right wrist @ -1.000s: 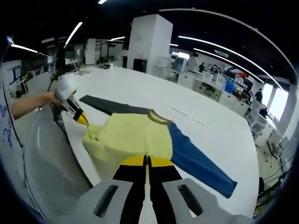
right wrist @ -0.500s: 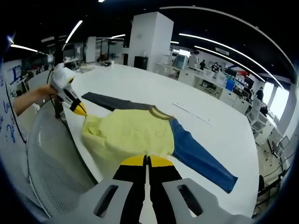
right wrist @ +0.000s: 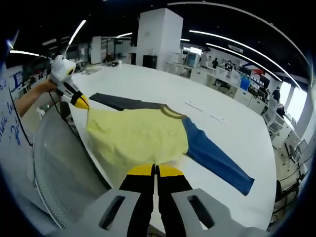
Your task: Fold the garment on the visible template until the final outline fits inside the template.
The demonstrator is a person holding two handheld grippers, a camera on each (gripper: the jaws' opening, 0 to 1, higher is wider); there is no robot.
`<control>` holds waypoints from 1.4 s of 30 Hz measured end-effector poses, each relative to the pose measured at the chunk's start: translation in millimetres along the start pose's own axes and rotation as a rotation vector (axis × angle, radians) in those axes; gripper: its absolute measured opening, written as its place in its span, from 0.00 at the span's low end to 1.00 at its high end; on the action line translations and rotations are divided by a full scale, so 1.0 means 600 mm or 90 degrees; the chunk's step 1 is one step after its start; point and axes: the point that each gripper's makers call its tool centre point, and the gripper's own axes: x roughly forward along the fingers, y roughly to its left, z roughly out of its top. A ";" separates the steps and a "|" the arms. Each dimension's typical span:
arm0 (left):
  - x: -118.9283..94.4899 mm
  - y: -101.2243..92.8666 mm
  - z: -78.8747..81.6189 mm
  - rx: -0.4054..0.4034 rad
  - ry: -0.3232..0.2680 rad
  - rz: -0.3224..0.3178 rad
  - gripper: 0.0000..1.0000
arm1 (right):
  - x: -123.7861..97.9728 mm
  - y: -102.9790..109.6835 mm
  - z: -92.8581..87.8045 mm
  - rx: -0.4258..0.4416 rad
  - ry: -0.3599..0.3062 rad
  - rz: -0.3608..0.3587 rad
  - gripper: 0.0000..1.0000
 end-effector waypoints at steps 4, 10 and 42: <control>-0.008 0.003 -0.004 -0.005 0.004 0.007 0.00 | -0.003 0.003 -0.008 0.003 0.009 0.005 0.02; -0.029 0.004 0.000 -0.018 -0.005 0.013 0.00 | -0.012 0.011 -0.015 0.004 0.016 0.010 0.02; -0.021 -0.007 -0.103 -0.077 0.103 0.007 0.00 | 0.011 0.055 -0.127 0.062 0.135 0.105 0.02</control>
